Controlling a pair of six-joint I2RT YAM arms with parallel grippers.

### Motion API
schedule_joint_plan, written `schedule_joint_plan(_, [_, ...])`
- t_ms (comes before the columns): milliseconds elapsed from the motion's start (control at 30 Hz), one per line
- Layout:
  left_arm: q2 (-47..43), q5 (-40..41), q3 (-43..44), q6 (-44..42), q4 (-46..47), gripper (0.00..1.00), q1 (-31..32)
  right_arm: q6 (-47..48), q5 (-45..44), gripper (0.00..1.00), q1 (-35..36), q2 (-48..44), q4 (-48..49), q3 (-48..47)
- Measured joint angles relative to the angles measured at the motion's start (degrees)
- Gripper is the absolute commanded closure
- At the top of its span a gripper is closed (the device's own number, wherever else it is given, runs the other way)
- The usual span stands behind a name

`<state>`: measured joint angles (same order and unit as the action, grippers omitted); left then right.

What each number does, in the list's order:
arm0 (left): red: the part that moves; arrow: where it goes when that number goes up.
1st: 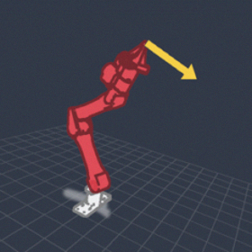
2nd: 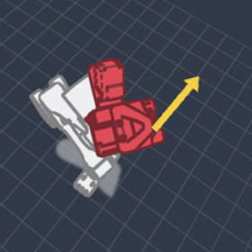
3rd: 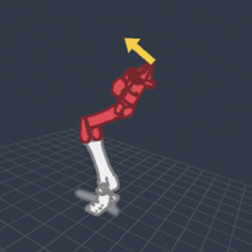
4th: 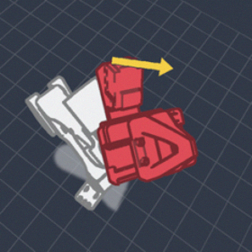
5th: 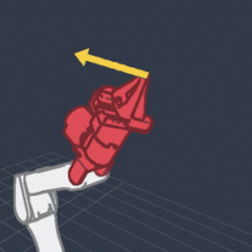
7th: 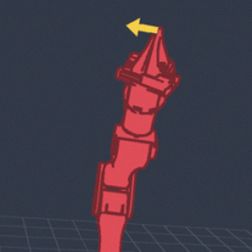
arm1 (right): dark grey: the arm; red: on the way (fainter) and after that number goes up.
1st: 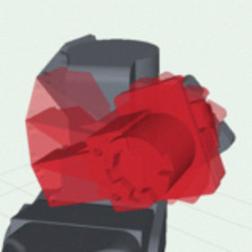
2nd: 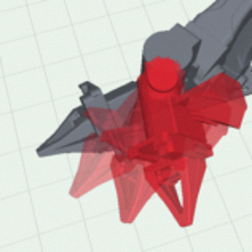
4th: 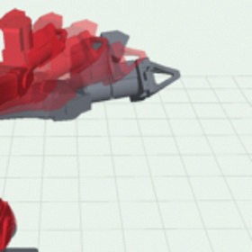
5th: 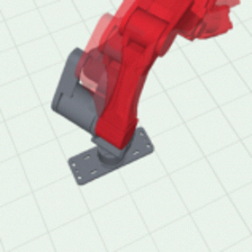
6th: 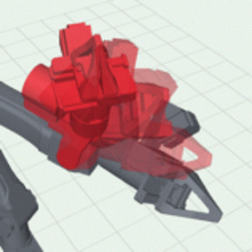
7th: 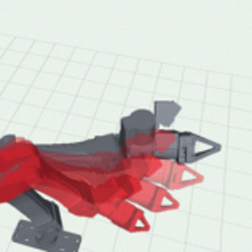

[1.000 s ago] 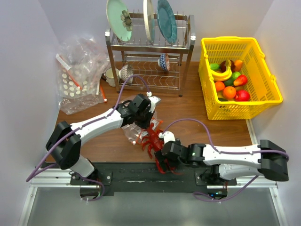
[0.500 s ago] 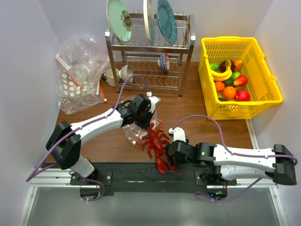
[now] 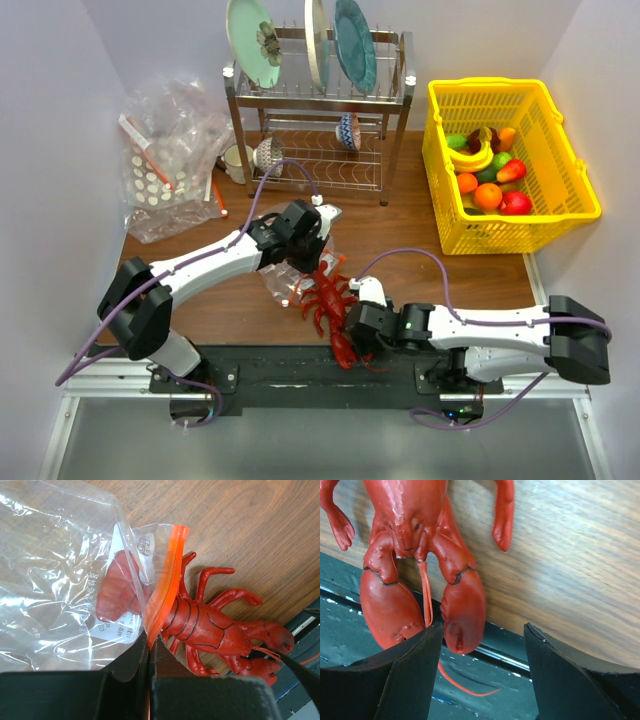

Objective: Place the food in the zip-top bag and seal the zipper
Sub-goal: Place the fake lobster in the zipper food storage bag.

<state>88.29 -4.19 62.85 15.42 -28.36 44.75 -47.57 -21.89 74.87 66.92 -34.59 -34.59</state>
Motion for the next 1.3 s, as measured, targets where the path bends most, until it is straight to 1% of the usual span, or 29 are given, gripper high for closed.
schedule_joint_plan(133, [0.00,0.09,0.00,-0.02,0.00,1.00,0.00,0.13,0.42,0.35,0.00,3.26,2.40,0.04])
schedule_joint_plan(267, [0.00,0.20,0.00,-0.02,0.00,1.00,0.00,0.20,-0.22,0.47,0.02,8.17,4.22,-0.35])
schedule_joint_plan(300, [0.00,0.22,0.00,-0.02,0.00,1.00,0.00,0.24,-0.44,0.58,0.02,8.57,4.76,-0.59])
schedule_joint_plan(367, [0.00,0.31,0.00,-0.02,0.00,1.00,0.00,0.20,-0.92,0.71,0.00,9.09,5.77,-0.76])
schedule_joint_plan(400, [0.00,0.37,0.00,-0.02,0.00,1.00,0.00,0.02,-0.83,0.80,0.07,9.16,6.23,-0.92])
schedule_joint_plan(500, [0.00,0.50,0.00,-0.04,0.00,1.00,0.00,0.44,-1.03,0.90,0.11,8.98,6.78,-0.96])
schedule_joint_plan(567, [0.00,0.59,0.00,-0.04,0.00,1.00,0.00,1.03,-1.14,0.93,0.09,8.28,6.40,-0.96])
schedule_joint_plan(633, [0.00,0.59,0.00,-0.07,0.02,1.00,0.00,1.77,-1.29,0.94,0.07,5.86,5.33,-0.96])
schedule_joint_plan(833, [0.00,0.63,0.02,-0.09,0.00,1.00,0.00,4.83,-3.15,0.93,0.00,-5.62,1.36,-1.09])
schedule_joint_plan(900, [0.00,0.63,0.04,-0.07,-0.07,1.00,0.00,5.90,-3.26,0.94,0.00,-7.48,0.72,-1.18])
schedule_joint_plan(1000, [0.13,0.63,0.50,-0.04,-0.61,1.00,0.00,7.43,-3.21,0.94,0.00,-7.43,-0.17,-1.86])
schedule_joint_plan(1100, [1.16,0.61,2.25,-0.04,-1.09,1.00,0.00,8.68,-3.10,0.95,0.24,-5.31,-0.59,-3.17])
schedule_joint_plan(1300, [3.78,0.94,5.20,-0.07,-2.19,1.00,0.00,10.25,-4.44,0.94,2.91,-2.56,-0.85,-5.77])
